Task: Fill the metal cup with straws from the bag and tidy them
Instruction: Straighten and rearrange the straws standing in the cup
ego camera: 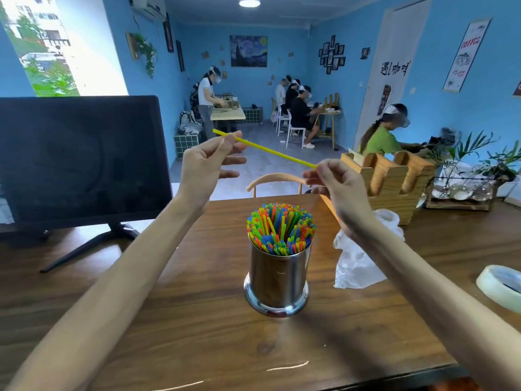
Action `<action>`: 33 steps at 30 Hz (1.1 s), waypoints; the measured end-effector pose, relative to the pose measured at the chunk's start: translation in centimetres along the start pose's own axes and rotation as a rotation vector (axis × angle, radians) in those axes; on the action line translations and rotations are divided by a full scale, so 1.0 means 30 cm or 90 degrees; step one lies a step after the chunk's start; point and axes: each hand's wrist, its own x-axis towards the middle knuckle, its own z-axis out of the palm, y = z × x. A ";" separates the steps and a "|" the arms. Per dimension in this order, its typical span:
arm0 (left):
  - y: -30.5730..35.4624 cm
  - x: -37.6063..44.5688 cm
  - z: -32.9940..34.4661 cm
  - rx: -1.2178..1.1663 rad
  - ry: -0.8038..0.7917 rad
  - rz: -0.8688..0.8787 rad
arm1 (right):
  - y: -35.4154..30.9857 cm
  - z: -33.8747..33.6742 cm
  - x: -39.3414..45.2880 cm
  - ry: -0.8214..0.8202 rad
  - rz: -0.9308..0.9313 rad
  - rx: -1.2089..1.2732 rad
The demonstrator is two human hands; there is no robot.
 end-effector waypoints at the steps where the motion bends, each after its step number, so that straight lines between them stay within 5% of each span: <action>1: 0.007 0.001 0.001 -0.037 0.022 -0.001 | 0.023 0.012 -0.010 -0.012 -0.006 -0.033; 8: 0.030 0.012 0.051 -0.045 0.005 0.073 | 0.123 0.020 -0.034 -0.231 -0.082 -0.359; 12: 0.004 0.012 0.085 0.065 -0.076 0.126 | 0.117 0.003 0.035 -0.150 -0.025 -0.257; 14: -0.027 0.000 0.095 0.132 -0.136 0.130 | 0.122 -0.005 0.086 -0.128 0.003 -0.334; 18: -0.127 -0.033 0.115 0.246 -0.226 0.085 | 0.156 -0.010 0.143 -0.285 0.071 -0.491; 23: -0.205 -0.050 0.102 0.401 -0.312 0.103 | 0.164 -0.008 0.172 -0.325 0.073 -0.475; 33: -0.218 -0.027 0.062 0.391 -0.367 0.024 | 0.132 0.029 0.210 -0.416 0.032 -0.614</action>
